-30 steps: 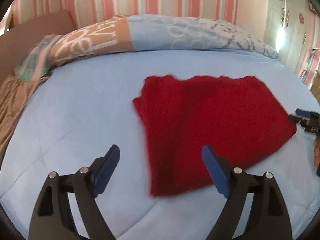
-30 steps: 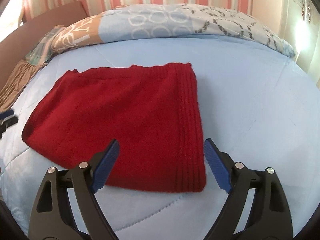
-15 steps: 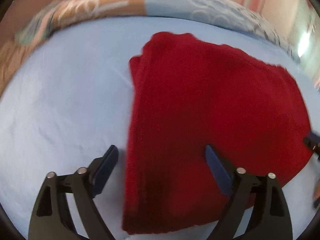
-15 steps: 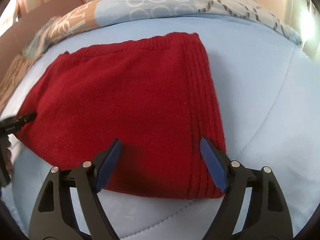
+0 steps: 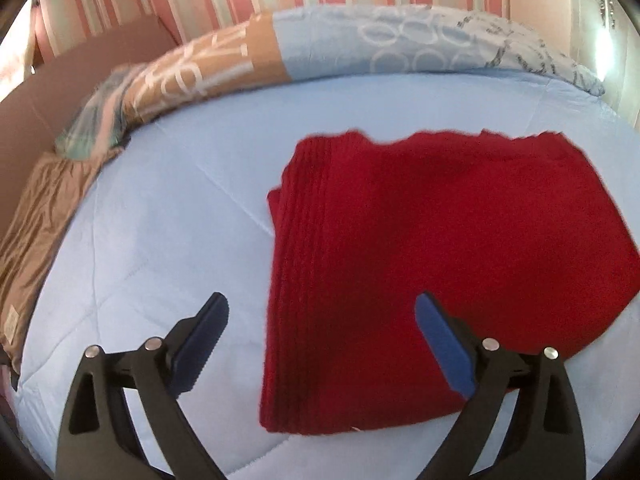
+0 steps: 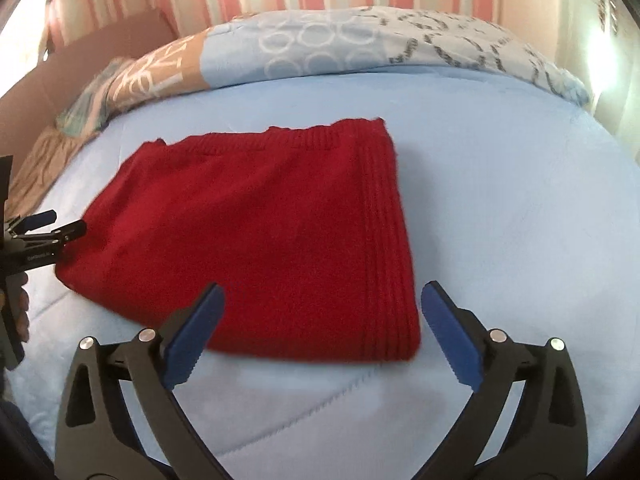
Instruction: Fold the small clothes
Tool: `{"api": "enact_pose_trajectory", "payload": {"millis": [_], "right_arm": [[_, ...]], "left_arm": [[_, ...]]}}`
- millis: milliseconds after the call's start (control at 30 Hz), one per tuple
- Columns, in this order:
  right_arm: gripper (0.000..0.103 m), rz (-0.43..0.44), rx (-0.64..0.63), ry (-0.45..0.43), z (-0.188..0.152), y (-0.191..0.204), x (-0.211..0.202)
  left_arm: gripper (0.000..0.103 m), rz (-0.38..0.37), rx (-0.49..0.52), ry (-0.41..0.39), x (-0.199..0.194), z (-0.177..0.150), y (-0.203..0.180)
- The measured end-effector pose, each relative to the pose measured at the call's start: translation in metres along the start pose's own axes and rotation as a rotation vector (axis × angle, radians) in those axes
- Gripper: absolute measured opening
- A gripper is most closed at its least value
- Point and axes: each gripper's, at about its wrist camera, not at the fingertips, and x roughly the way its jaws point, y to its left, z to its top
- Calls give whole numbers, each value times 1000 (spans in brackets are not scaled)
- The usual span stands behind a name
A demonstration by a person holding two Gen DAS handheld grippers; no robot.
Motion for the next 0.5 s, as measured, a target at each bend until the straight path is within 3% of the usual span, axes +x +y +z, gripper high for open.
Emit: {"api": "enact_pose_trajectory", "payload": {"millis": [133,233,500], "right_arm": [[100,51,126,48,-22,-16,0],[98,95,194,92,-36,-23,6],[94,166,234,144,-42,-23,19]], "left_arm": [[96,-80,2,2,-9,0,-20],[96,-86,46,10,-11,-2,-39],[96,-121,74,24,-13,-4,-67]]}}
